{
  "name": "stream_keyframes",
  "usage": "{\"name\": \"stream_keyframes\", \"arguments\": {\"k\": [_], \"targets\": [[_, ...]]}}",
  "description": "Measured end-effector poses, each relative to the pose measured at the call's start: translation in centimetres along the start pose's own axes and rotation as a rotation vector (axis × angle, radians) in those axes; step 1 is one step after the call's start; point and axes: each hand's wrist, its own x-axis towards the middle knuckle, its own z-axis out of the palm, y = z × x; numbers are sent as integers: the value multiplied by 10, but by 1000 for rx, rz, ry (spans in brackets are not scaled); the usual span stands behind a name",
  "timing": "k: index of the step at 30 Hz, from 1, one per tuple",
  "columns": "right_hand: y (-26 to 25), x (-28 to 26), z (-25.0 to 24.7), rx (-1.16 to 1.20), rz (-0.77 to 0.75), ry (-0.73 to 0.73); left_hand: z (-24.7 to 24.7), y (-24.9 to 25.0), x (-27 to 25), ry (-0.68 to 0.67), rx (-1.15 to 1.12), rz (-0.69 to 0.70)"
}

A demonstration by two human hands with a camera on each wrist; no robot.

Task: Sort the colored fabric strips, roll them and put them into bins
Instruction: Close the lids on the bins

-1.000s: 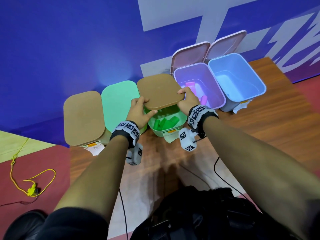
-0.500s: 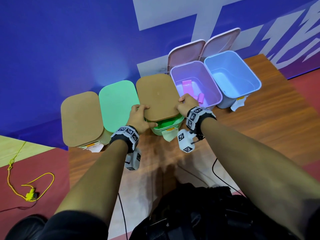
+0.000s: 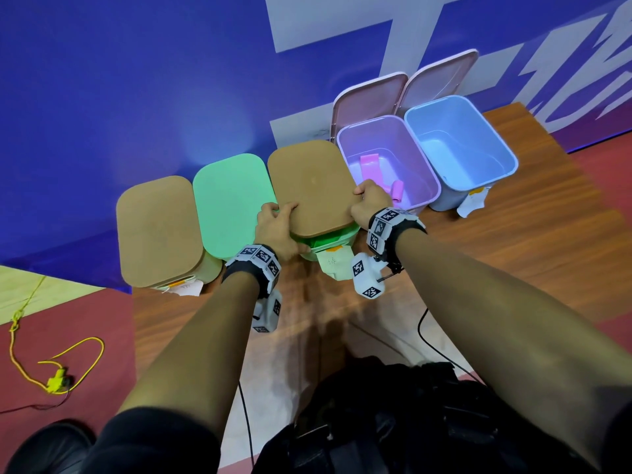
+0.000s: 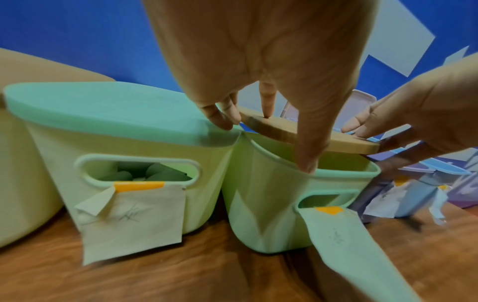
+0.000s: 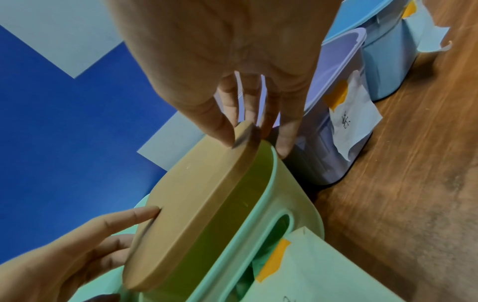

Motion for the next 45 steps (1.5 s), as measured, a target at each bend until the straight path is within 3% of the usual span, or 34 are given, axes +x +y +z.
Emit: {"name": "stream_keyframes", "arguments": {"k": [13, 20, 34, 45], "targets": [[14, 12, 0, -39, -30, 16, 5, -1, -11, 18, -16, 6], [18, 12, 4, -170, -61, -28, 9, -2, -15, 17, 25, 2], [17, 18, -2, -188, -21, -147, 5, -4, -11, 0, -73, -5], [19, 18, 1, -239, -34, -149, 1, 1, -8, -11, 95, 52]]}}
